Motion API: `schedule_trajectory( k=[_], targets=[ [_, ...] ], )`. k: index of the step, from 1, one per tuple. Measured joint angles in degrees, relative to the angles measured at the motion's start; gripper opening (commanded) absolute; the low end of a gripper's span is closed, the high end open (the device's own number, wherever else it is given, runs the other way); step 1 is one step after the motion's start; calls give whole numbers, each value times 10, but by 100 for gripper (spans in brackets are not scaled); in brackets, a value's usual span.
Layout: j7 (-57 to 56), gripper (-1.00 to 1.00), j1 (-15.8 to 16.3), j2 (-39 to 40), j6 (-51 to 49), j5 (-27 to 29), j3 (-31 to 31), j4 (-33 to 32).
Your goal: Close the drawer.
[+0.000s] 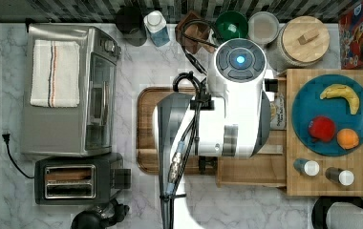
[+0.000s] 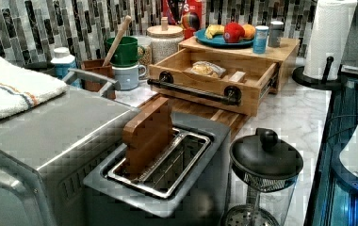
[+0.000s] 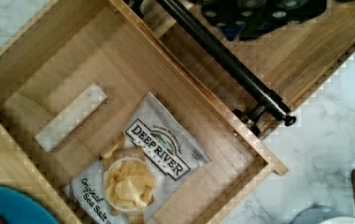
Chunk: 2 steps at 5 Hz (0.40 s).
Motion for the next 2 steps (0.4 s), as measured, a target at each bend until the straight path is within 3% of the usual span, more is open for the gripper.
schedule_trajectory(
  k=[2],
  targets=[
    [-55, 100, -3, 3, -1, 45, -1, -16]
  ],
)
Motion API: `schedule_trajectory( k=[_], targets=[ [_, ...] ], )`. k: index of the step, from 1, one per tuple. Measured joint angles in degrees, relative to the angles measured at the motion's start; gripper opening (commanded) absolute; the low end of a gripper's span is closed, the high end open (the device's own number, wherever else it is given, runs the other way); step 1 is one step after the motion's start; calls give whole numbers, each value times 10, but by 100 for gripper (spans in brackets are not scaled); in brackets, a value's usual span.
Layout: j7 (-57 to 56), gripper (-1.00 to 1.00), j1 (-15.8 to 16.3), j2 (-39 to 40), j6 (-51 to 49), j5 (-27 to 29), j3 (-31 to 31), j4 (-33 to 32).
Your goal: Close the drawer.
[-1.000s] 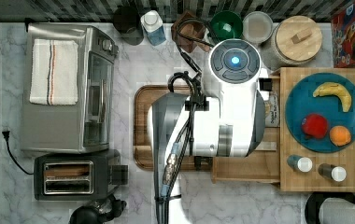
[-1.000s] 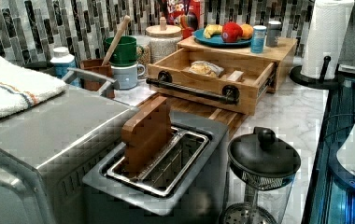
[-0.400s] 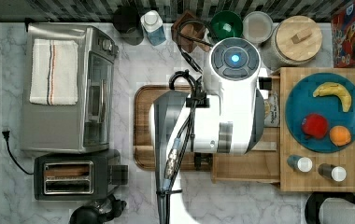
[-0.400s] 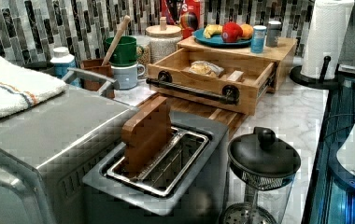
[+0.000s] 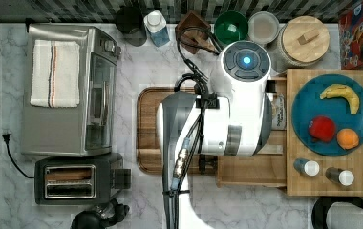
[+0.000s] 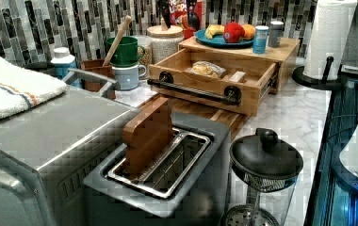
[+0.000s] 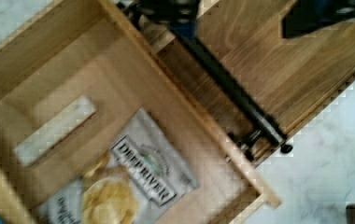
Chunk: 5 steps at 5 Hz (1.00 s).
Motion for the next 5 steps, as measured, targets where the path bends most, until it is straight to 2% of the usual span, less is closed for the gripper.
schedule_trajectory(
  k=[1, 2, 5],
  targets=[
    [-3, 100, 0, -1, 73, 4, 11, -27],
    [-7, -100, -2, -2, 136, -9, 37, -66],
    [-94, -100, 40, -5, 204, -2, 88, -188]
  ],
)
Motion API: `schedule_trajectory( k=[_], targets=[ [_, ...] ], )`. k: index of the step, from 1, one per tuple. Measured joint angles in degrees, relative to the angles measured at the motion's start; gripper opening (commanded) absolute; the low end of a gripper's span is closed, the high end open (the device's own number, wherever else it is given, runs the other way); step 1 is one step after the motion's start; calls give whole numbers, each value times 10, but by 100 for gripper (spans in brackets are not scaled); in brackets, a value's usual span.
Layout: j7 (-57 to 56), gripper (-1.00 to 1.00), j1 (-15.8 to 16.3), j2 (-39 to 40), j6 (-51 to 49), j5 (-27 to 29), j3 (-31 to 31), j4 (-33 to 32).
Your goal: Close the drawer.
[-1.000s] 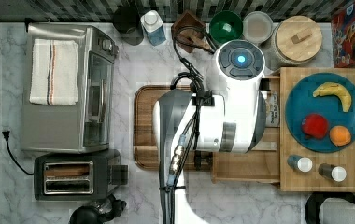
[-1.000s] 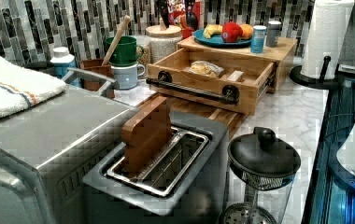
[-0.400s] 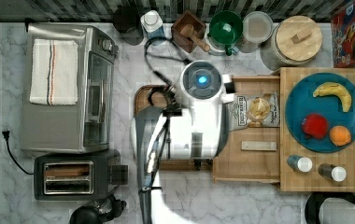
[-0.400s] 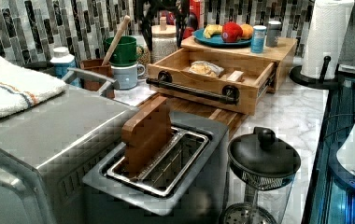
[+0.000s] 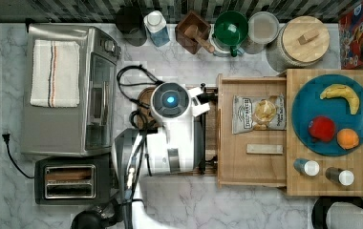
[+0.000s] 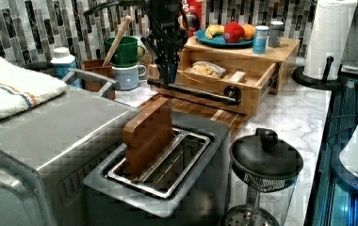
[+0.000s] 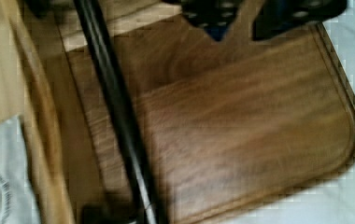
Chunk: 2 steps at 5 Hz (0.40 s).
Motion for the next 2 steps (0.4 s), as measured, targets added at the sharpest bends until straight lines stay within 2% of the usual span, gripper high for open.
schedule_trajectory(
  k=[1, 2],
  targets=[
    [-9, -100, 6, 0, -1, -29, 5, -20],
    [-46, -100, 4, 14, 46, -37, 6, -27]
  ],
)
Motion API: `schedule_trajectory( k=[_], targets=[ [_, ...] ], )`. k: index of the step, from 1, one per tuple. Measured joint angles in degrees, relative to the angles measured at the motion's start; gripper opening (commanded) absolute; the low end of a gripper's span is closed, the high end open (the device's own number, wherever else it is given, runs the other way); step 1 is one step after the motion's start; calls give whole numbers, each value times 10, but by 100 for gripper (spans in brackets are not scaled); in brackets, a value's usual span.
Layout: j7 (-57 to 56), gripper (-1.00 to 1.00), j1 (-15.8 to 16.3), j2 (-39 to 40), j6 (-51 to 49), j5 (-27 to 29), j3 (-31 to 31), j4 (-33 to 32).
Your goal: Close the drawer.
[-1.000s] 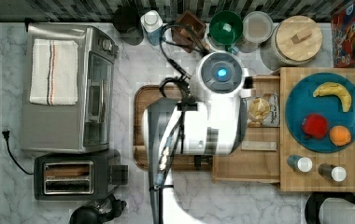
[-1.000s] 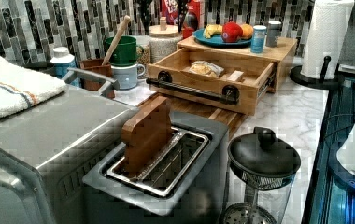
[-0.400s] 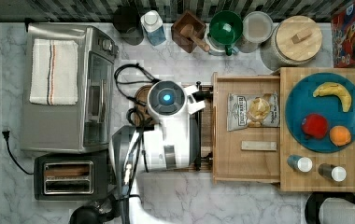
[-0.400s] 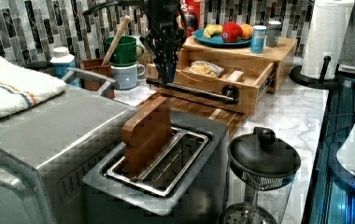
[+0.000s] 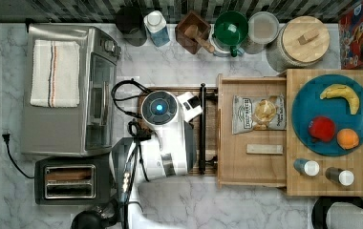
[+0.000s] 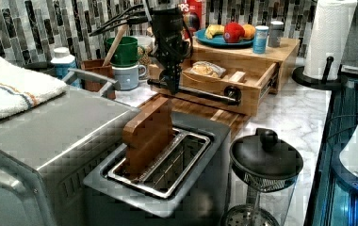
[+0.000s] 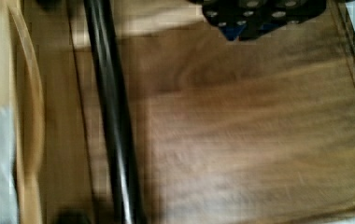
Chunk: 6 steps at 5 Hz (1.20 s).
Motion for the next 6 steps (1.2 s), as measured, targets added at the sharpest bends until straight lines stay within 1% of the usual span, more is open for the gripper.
schedule_trajectory(
  k=[1, 3, 4, 5, 6],
  targets=[
    [-13, -100, -1, 21, 30, -22, -3, 0],
    [-21, -100, -3, 43, 28, -57, -14, -4],
    [-44, -100, -4, 43, 34, -75, -26, -4],
    [-108, -100, -17, 42, 35, -86, -31, -4],
    [-163, -100, -41, 42, 52, -86, -31, -4]
  ],
)
